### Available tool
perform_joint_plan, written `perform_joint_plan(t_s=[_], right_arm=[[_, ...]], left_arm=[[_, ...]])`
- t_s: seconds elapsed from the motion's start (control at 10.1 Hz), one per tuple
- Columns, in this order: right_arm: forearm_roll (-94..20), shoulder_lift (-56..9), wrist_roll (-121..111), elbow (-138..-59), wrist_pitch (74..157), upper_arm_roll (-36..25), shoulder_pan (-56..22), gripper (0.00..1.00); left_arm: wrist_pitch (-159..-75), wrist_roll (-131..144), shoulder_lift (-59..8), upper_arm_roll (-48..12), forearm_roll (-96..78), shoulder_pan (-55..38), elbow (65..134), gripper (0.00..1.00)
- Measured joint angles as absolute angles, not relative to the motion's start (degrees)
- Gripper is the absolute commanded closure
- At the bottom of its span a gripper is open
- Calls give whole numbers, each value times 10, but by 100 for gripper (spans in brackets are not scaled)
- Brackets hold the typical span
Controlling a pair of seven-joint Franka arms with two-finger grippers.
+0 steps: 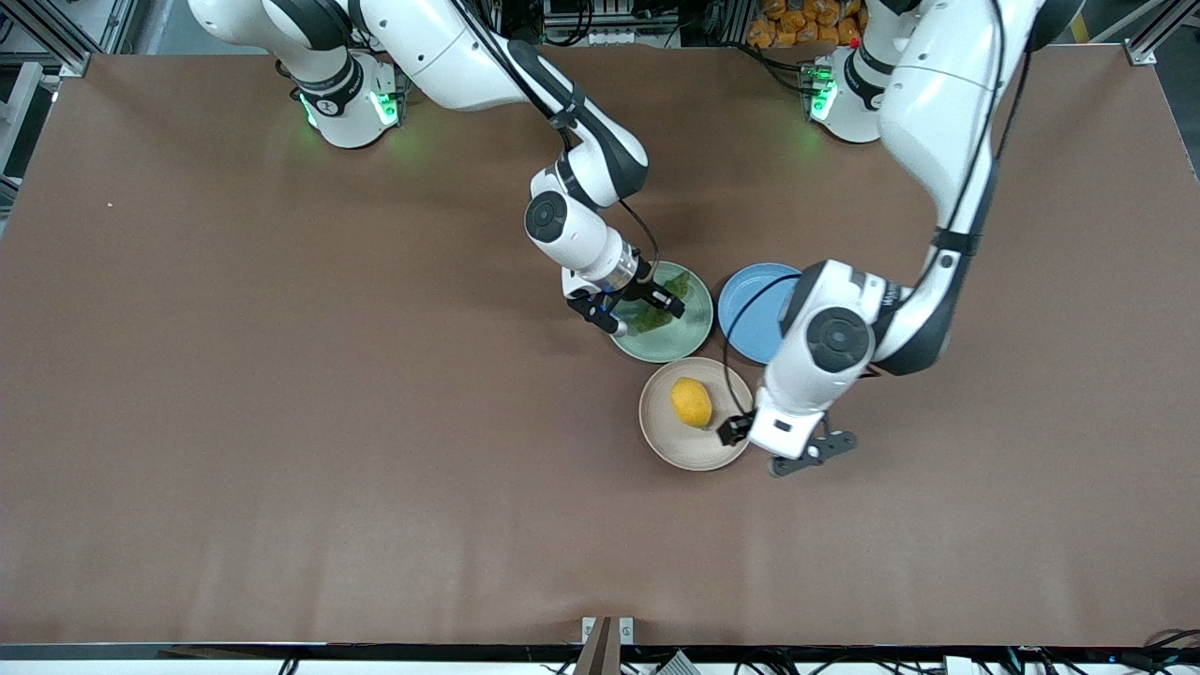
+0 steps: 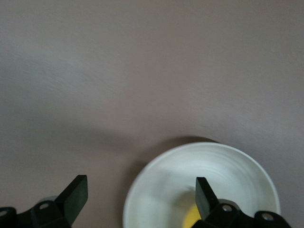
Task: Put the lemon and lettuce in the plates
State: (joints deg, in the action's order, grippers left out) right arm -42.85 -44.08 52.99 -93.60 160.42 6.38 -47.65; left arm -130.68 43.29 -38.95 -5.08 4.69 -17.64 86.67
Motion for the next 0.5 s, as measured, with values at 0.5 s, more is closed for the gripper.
perform_joint_plan(t_s=[0.5], right_arm=[[-341, -283, 529, -913, 1346, -63, -471, 0]], left_arm=[[-1223, 327, -359, -50, 47, -99, 867, 0]])
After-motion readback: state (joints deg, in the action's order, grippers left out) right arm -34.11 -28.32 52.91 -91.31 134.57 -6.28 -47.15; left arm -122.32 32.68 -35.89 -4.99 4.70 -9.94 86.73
